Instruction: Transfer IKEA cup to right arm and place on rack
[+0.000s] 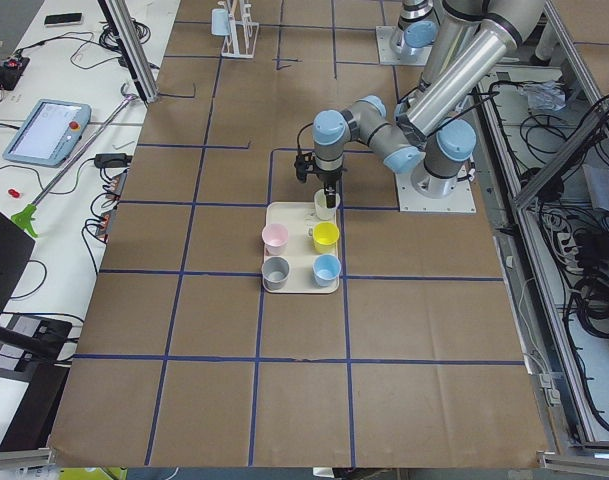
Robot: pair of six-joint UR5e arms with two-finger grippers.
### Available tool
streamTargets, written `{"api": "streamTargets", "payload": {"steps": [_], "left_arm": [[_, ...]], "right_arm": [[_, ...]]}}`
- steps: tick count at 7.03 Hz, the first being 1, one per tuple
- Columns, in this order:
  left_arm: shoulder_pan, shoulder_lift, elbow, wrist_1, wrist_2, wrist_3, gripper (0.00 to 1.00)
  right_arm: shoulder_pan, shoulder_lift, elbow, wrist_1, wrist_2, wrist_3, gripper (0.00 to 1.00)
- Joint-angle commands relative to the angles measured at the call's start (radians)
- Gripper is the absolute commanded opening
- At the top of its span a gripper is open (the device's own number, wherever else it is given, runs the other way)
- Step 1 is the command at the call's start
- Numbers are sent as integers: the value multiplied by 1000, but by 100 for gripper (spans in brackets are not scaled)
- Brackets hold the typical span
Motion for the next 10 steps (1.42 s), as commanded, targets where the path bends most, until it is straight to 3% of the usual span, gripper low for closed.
{"api": "streamTargets", "payload": {"steps": [1,2,3,4,5,6,8,10], "left_arm": [[-1,4,0,-6,11,1,26],[-1,11,5,-8,13,3,6],[-1,21,5,-9,13,3,0],[-1,22,10,-9,13,4,0],[-1,25,19,-9,13,10,0],[-1,30,43,-23,26,12,0],[-2,65,141,-179,42,13,0],[-68,71,312,-339,28,7,0]], "right_arm": [[31,-130,118,11,2,178,100],[56,-181,173,13,3,273,100],[68,-210,209,13,29,388,100],[83,-227,243,8,125,518,100],[96,-240,270,2,162,664,100],[114,-258,296,1,164,809,100],[120,-267,317,-4,180,1061,100],[122,-266,318,-1,181,1188,100]]}}
